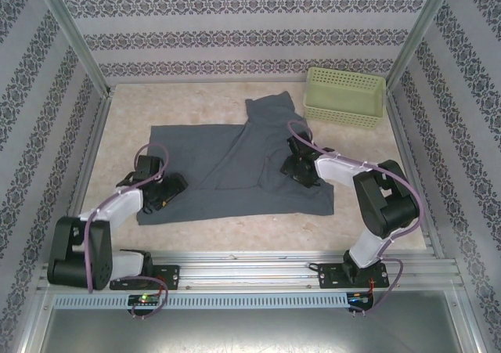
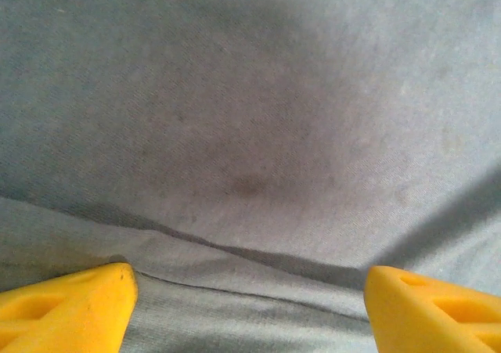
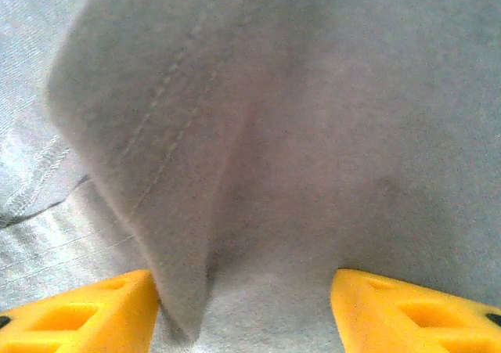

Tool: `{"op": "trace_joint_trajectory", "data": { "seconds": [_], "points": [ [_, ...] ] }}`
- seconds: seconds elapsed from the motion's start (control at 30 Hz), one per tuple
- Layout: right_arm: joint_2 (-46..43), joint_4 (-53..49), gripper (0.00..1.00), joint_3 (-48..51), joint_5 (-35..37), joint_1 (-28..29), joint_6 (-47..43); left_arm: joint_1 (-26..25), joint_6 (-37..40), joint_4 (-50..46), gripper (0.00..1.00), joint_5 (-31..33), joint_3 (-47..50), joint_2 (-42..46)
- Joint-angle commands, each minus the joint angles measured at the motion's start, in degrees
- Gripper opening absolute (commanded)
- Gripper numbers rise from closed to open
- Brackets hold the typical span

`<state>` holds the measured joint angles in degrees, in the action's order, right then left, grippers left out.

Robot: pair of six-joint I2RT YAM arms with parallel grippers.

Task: Fold the inside-out t-shirt

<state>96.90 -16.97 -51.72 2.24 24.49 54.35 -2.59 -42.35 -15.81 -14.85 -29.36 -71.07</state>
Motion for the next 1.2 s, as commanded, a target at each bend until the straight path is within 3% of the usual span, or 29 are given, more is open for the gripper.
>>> {"op": "trace_joint_trajectory", "data": {
  "seconds": [0.0,0.23,0.4,0.53,0.8,1.17],
  "points": [
    [0.1,-3.7,0.64,6.3,-3.6,2.7,3.8,-0.5,-1.0,-9.2,0.78,2.9,5.5,4.7],
    [-8.3,-7.8,0.65,15.5,0.8,9.0,9.6,-1.0,-5.4,-21.3,0.79,6.2,10.6,25.7],
    [-15.3,-10.9,0.65,15.3,2.8,8.6,7.6,-1.1,-4.9,-23.7,0.78,8.4,4.7,27.7],
    [-17.0,-14.4,0.65,6.3,5.1,6.9,1.2,-1.1,-1.1,-22.0,0.8,12.9,-6.9,19.5],
    [-11.3,-12.9,0.67,-12.2,3.9,2.4,-11.6,0.4,5.6,-18.9,0.81,21.8,-30.8,-7.3],
    [9.6,-13.8,0.67,-35.6,1.1,-2.7,-24.2,6.2,7.1,-17.1,0.77,18.3,-52.3,-36.1]
  ]
}}
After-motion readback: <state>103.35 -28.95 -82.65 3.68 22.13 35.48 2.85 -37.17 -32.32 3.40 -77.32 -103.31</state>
